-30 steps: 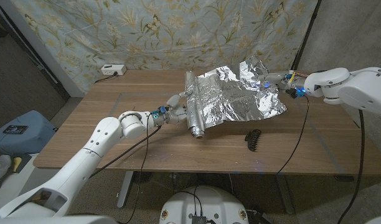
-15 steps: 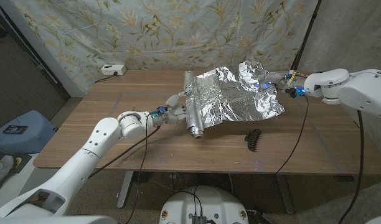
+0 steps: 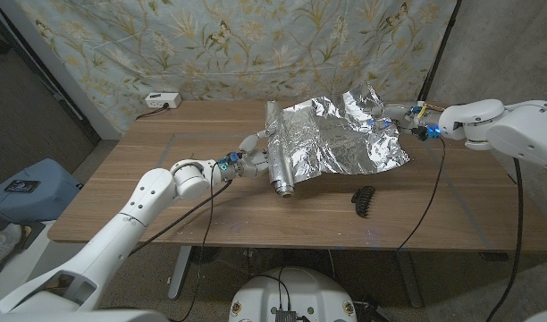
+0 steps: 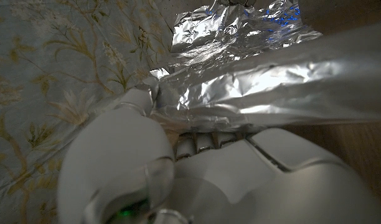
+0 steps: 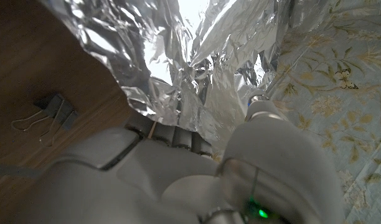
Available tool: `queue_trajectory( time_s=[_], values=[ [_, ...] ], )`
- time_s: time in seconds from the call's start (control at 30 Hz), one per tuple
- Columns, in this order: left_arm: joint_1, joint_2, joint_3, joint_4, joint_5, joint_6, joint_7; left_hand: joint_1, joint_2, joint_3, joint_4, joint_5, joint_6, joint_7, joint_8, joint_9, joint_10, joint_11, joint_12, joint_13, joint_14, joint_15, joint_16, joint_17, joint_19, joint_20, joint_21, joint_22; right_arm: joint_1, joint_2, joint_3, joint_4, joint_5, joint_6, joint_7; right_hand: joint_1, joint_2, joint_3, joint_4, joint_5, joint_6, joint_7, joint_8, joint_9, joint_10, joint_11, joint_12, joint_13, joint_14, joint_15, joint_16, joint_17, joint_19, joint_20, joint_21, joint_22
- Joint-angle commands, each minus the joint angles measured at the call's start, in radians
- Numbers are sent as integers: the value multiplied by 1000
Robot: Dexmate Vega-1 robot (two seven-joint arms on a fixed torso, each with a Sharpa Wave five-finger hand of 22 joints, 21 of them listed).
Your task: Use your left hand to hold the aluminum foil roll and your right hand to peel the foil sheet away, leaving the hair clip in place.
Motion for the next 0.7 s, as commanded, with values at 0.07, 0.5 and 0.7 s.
queue_trajectory(
  time_s=[0.07, 0.5, 0.7],
  values=[
    [-10, -22, 8, 32, 6, 9, -29, -5, -3, -6, 3, -5, -15, -4, -9, 2, -12, 5, -5, 4, -9, 5, -1, 3, -9, 0, -3, 4, 42, -4, -33, 26, -10, -24, 29, 7, 9, 5, -5, 10, 6, 3, 5, -3, 7, 1, 0, -1, 3, -1, 9, -1, 2, 8, -1, 1],
    [-24, -40, 8, 74, 26, 24, -90, -34, -17, -23, 10, -10, -68, -17, -23, 2, -66, 26, -28, 8, -48, 36, -16, 6, -44, 25, -15, 5, 102, 15, -81, 49, -38, -52, 68, 6, 9, 4, -7, 10, 1, 6, 5, -8, 7, 8, -3, -4, 5, 0, 13, -8, 3, 14, -5, 1],
    [-39, -39, 10, 102, 53, 45, -147, -96, -39, -60, 33, -27, -109, 1, -27, 1, -102, 37, -41, 11, -79, 60, -26, 12, -73, 45, -27, 5, 120, 24, -94, 50, -47, -65, 74, 6, 10, 4, -8, 10, 1, 6, 6, -10, 9, 10, -3, -5, 7, -1, 15, -11, 6, 15, -5, 1]
  ],
)
